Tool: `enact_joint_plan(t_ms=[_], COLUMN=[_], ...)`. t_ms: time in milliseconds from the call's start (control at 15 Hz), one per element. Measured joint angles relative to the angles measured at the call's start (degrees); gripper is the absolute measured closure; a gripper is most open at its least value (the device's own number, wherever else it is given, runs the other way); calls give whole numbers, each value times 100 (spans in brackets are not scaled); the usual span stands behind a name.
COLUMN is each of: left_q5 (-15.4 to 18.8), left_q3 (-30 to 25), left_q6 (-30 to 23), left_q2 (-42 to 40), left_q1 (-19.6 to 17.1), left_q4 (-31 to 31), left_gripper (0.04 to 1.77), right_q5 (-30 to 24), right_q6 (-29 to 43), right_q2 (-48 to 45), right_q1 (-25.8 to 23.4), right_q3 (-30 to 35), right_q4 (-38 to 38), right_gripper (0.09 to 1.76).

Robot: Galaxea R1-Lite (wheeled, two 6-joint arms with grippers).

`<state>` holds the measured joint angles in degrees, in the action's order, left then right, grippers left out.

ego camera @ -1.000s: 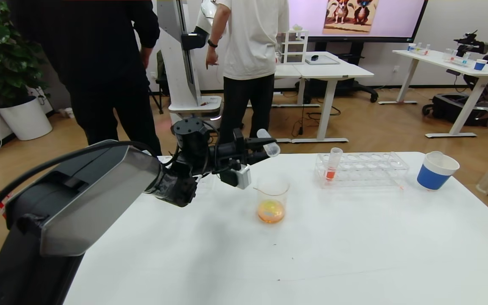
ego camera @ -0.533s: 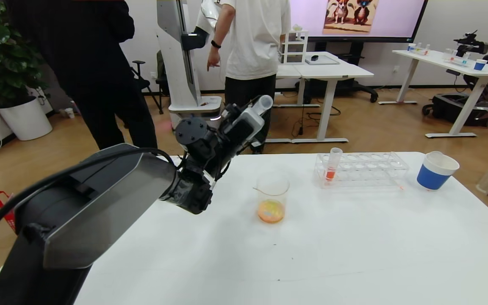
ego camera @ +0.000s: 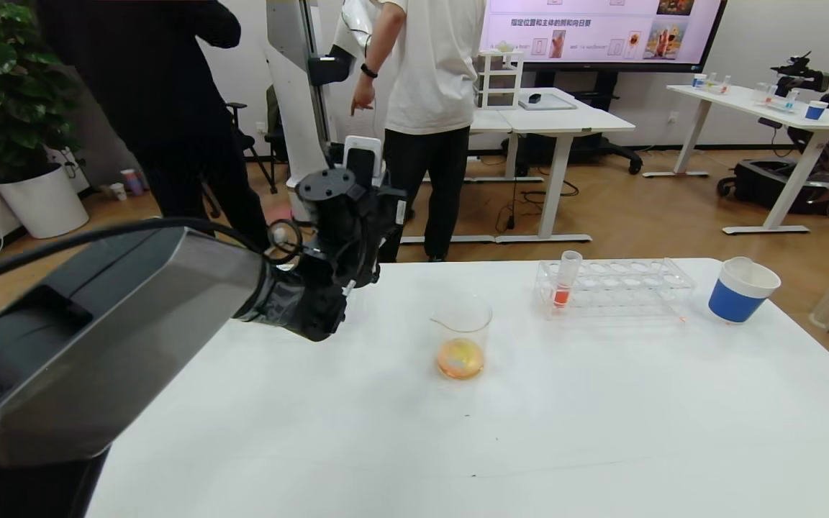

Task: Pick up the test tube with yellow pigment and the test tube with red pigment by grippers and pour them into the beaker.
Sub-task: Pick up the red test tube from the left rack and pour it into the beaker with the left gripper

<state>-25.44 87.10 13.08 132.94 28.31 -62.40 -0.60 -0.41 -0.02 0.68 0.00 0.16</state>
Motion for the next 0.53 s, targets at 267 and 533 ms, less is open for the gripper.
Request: enact_joint_plan(t_ms=[267,533], left_q5=[-529,-507], left_q3=[18,-240], left_q6=[-1553,-1636], left_q2=[-601,-894], left_q1=[-30,-213], left_q4=[1731,1770], left_gripper=[130,130], right_q5=[0,0], right_q6=[0,0], right_q2=[0,0], right_q1=[0,0], right_q3=[0,0], right_q4=[2,2], right_gripper=[11,11])
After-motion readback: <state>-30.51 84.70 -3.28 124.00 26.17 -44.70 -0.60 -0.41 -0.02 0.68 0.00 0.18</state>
